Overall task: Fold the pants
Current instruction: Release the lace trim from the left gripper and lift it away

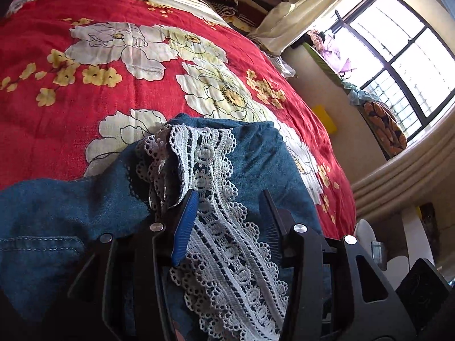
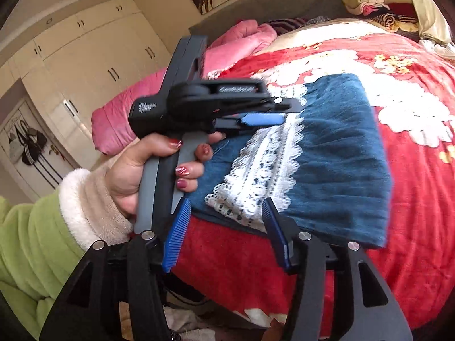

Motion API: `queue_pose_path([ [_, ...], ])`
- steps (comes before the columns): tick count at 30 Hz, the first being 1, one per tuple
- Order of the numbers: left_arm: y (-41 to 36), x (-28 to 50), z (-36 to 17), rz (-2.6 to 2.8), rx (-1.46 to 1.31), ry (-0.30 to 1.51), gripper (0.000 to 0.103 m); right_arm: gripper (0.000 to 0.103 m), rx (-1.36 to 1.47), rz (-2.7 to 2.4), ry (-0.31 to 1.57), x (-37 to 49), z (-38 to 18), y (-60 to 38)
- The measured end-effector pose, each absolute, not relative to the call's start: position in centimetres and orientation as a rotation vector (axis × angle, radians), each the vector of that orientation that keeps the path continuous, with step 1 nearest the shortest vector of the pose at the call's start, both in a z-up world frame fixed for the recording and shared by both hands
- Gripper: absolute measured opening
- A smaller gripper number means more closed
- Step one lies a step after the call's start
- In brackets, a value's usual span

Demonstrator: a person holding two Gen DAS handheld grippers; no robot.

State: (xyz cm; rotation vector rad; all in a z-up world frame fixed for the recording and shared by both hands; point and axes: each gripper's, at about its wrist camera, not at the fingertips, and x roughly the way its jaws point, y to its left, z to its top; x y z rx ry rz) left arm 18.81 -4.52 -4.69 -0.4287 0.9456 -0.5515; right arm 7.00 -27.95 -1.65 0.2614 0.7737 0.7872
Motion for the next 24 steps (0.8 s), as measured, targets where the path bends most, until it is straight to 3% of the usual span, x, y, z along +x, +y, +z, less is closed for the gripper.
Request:
queue_pose_path([
  [4,-3.8,17.0,-2.4,-0.534,-0.429,0.899,0.069,0.057,0.314,0.723,0.752,7.1,-1.0,-31.3],
  [7,-3.0,15.5,-0.8,-0.5,-0.396,0.866,0.071,0.06,0.353,0.658,0.751,7.4,-1.0,-33.6],
  [15,2.6,10.0,2.1,-0.347,-0.403,0.794,0.088,0.073,0.409,0.575,0.757,8.1,-1.1,-36.5],
  [24,7.0,3.7,2.6,-0.204,-0.402,0.756,0.093,0.081,0.385,0.52,0.779,12.9,0.7,-36.5],
])
